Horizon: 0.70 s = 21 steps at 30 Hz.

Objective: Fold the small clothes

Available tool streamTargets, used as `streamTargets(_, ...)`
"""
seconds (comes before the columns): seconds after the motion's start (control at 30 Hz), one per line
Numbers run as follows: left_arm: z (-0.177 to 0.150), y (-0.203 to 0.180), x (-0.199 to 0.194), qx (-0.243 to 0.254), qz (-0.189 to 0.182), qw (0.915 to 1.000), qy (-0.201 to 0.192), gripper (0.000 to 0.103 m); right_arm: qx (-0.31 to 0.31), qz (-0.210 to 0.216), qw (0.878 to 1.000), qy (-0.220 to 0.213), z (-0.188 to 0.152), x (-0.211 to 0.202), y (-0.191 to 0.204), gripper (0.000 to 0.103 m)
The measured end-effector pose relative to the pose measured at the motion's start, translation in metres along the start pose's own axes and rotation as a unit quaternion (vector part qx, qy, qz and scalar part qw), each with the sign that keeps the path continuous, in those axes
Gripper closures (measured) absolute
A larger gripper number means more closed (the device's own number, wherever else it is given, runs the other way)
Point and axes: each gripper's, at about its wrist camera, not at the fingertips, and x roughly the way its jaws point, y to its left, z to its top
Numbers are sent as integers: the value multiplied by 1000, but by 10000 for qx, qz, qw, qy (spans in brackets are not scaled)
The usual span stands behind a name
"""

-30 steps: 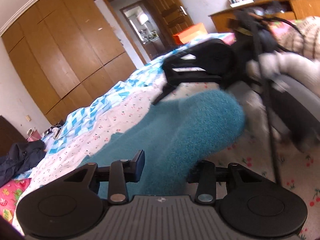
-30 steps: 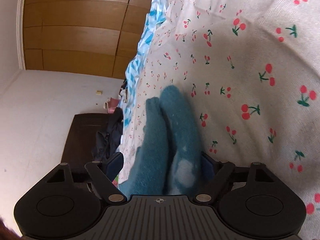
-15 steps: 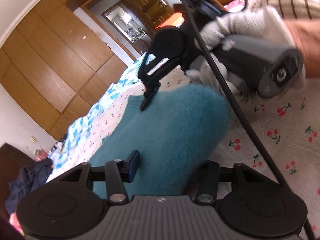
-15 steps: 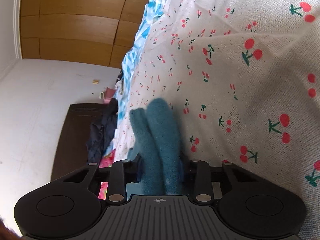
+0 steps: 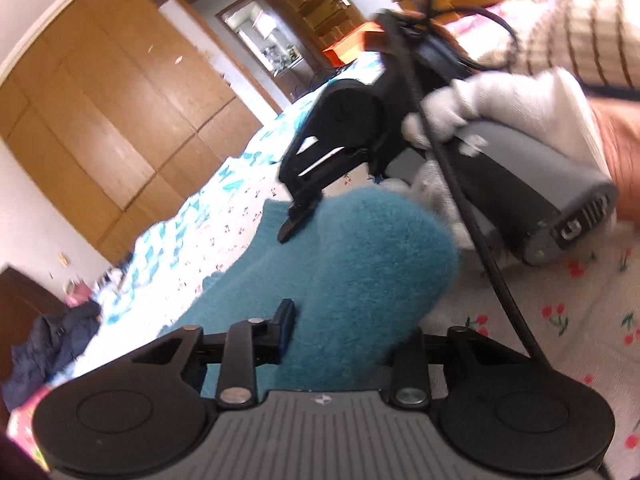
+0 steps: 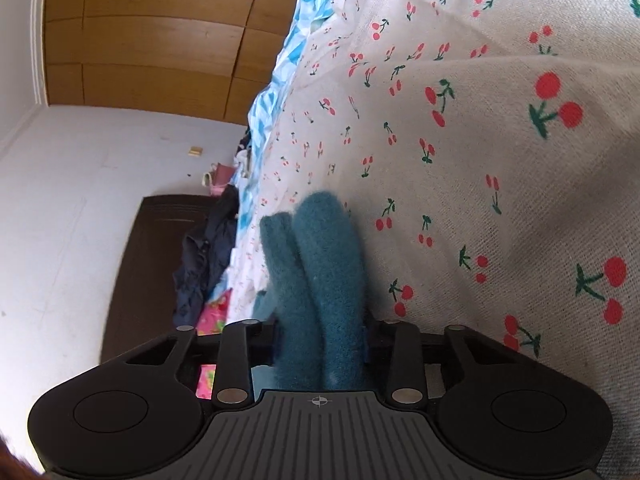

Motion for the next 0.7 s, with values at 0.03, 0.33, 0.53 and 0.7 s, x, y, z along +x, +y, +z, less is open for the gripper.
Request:
streamTargets(0.03,3,5,-1,-156,-59,9999,38,68,56,44,10000,-11,0,-1,0,75)
streamTargets(0.33,9,49,-15,-1840,-671,9805,160,70,6,200,9990,-388,-16,-16,29,77)
streamTargets(0.53,-15,98,-29,-2863,-1058,9521,-185,71,-97,339,9970,-694,-37,-15,81,77)
streamTargets(0.7,-40,156,-48,-3925,-1264,9096,-505,71,-626,136,9955,-700,-55,11,149,77)
